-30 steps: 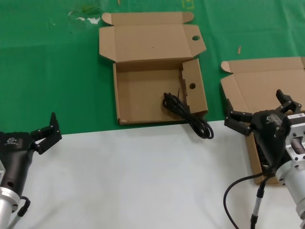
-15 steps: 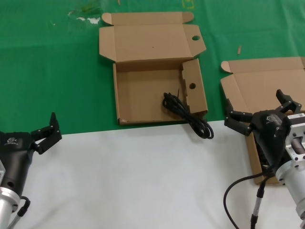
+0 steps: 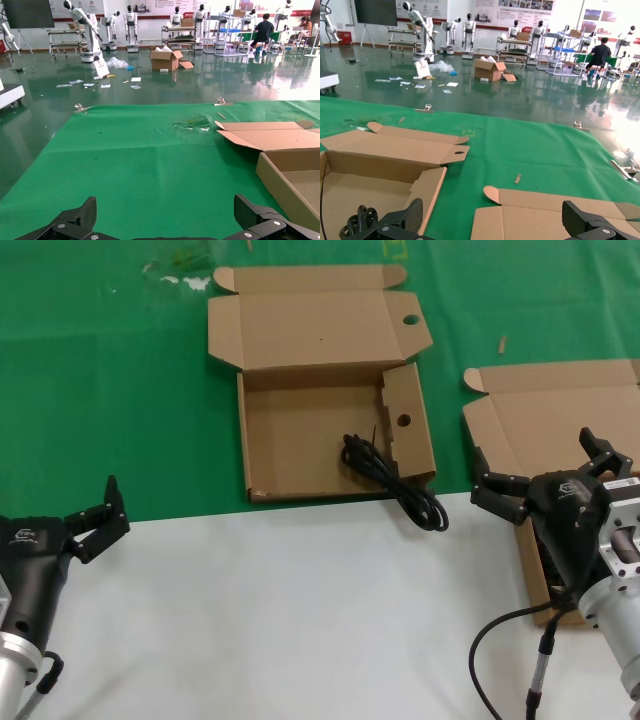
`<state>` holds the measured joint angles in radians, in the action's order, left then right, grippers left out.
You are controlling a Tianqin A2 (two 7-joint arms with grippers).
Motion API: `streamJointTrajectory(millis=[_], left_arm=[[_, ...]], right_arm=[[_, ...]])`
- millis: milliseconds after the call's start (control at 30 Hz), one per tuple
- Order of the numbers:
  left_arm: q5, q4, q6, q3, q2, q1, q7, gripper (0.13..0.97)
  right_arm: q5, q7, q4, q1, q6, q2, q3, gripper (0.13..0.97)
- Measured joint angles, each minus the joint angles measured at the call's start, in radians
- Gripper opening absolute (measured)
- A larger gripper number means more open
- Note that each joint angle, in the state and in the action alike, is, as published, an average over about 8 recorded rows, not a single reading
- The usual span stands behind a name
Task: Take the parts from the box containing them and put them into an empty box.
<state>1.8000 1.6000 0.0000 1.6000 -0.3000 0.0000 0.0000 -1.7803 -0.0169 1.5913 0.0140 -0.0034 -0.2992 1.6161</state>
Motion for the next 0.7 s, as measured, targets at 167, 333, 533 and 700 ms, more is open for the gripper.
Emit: streamJointTrajectory(millis=[167, 333, 533, 700], left_arm=[[0.000, 0.000, 0.000, 0.000, 0.000, 0.000, 0.000, 0.966], [0.000, 0.000, 0.000, 0.000, 0.000, 0.000, 0.000, 0.966], [0.000, 0.000, 0.000, 0.000, 0.000, 0.000, 0.000, 0.966], [0.000, 0.000, 0.000, 0.000, 0.000, 0.000, 0.000, 0.966]], right_arm=[[0.000, 0.000, 0.000, 0.000, 0.000, 0.000, 0.000, 0.966], [0.000, 0.000, 0.000, 0.000, 0.000, 0.000, 0.000, 0.966], [0.000, 0.000, 0.000, 0.000, 0.000, 0.000, 0.000, 0.966], [0.000, 0.000, 0.000, 0.000, 0.000, 0.000, 0.000, 0.966]])
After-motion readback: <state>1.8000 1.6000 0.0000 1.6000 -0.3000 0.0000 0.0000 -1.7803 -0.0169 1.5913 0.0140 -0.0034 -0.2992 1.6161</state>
